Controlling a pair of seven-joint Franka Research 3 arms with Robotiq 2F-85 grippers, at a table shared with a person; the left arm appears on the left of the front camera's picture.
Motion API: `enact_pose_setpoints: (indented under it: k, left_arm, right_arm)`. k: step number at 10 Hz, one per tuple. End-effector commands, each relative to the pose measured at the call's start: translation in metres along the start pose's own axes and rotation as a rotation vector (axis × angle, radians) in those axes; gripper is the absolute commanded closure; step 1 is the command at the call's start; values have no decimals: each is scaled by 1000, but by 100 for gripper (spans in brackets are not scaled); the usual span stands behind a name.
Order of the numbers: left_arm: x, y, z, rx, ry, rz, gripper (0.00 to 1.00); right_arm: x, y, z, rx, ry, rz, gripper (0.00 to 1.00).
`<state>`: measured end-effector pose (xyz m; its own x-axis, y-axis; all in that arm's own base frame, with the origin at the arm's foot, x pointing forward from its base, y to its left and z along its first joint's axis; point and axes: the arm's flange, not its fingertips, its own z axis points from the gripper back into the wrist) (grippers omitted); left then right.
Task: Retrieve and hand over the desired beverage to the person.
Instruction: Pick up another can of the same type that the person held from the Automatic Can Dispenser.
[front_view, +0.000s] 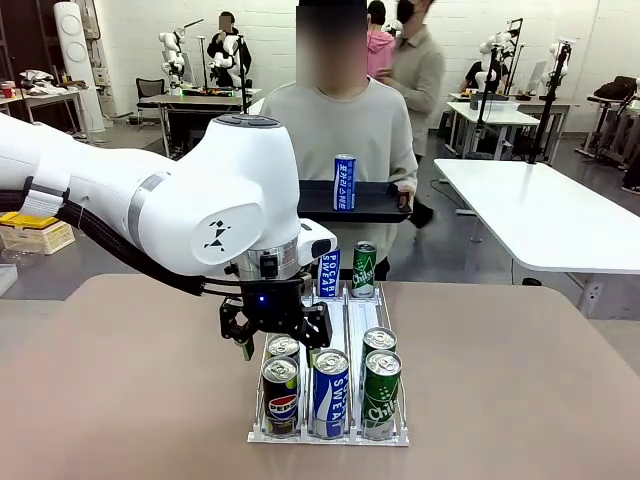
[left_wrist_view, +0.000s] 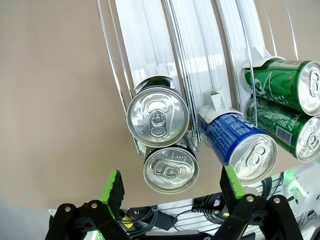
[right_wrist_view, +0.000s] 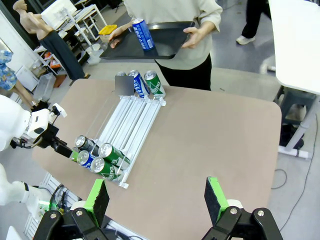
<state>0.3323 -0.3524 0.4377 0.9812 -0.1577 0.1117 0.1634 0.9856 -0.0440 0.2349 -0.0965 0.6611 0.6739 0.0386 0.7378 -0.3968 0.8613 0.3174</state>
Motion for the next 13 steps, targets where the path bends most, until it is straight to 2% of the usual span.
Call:
enact_pose_setpoints:
  k: [1,5,13]
  left_arm:
    - [3,2,0,17,-15,-6,0]
    - [7,1,-5,56,22,72,0]
    - [9,-3,-28,54,94,136,0]
  right_arm:
    - [1,-1,-2,35,-4,7,0]
    - [1,-1,-2,35,-4,7,0]
    - [1,-1,-2,35,-4,7,0]
